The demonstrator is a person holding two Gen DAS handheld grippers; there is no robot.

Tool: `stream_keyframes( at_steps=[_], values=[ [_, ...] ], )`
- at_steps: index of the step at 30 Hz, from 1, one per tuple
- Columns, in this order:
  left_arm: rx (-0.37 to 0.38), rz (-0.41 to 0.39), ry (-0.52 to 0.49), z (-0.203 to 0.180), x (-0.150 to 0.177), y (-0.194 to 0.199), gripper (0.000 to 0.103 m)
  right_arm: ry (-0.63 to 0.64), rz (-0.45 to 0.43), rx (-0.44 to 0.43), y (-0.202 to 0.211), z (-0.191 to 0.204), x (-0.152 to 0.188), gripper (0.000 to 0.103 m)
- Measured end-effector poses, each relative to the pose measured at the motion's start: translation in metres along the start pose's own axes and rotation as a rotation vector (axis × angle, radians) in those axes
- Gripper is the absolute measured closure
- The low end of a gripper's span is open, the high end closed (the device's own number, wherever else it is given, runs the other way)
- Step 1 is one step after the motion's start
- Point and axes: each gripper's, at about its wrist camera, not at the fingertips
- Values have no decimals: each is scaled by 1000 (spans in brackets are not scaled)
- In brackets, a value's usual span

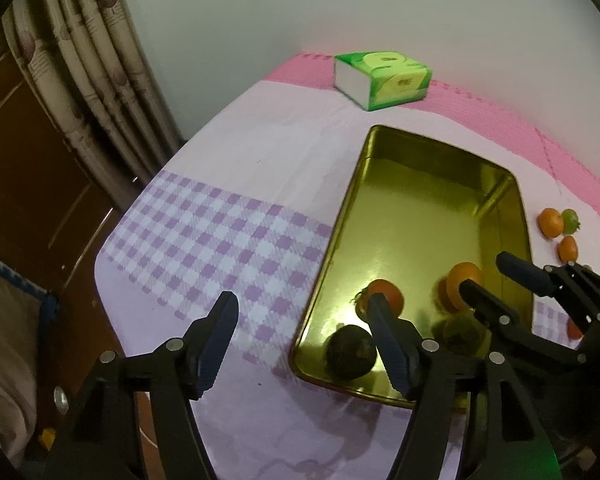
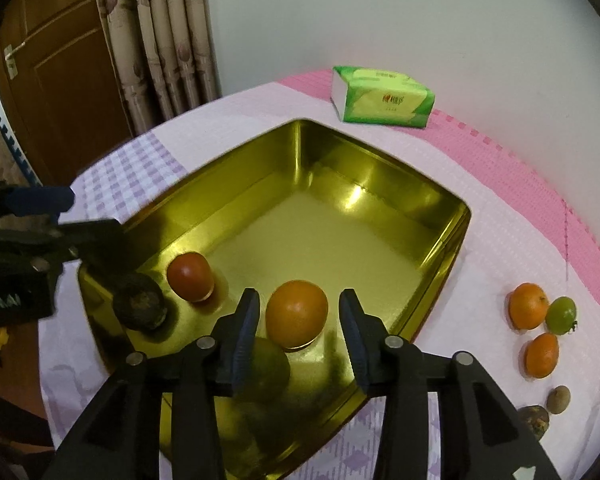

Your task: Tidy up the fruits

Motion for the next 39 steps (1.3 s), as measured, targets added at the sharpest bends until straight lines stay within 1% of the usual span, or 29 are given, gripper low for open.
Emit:
stream_keyframes(
  at_steps=[2,5,8,9,12,15,20,30,33,35,39],
  values=[
    [2,-18,-9,-2,0,4,34,-12,-22,14,12,-2,0,64],
    [-6,-31,-29,-6,1,7,32,-65,-65,15,37,-14,10,64],
    [-13,-30,-37,-9,1,8,31,-120,-84,47,60,-32,32,64],
    [-9,-29,-35,-9,2,8,31,-140,-85,72,68,-41,43,64],
    [-2,-19,-28,-9,1,8,31,-189,-65,133,80,-65,71,64],
    [-7,-2,-25,-9,1,5,31,-251,-41,166,86,-90,97,64],
    [-21,7,-37,-12,3,3,31,-334,-8,183,84,-118,127,64],
    [-23,16,-49,-15,3,1,31,-345,11,168,61,-124,129,64],
    [-29,18,-61,-18,3,0,31,-340,13,164,55,-125,128,68],
    [-30,27,-70,-21,4,-2,31,-336,17,169,52,-125,129,72],
    [-17,54,-86,-34,6,-3,31,-324,4,159,50,-125,131,73]
  ],
)
Point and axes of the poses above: each gripper's, at about its wrist camera, not at the fingertips, and y roughly against the way its jaws point, z to its left, x to its underside, and after that the axes turned 4 degrees about z, right-handed
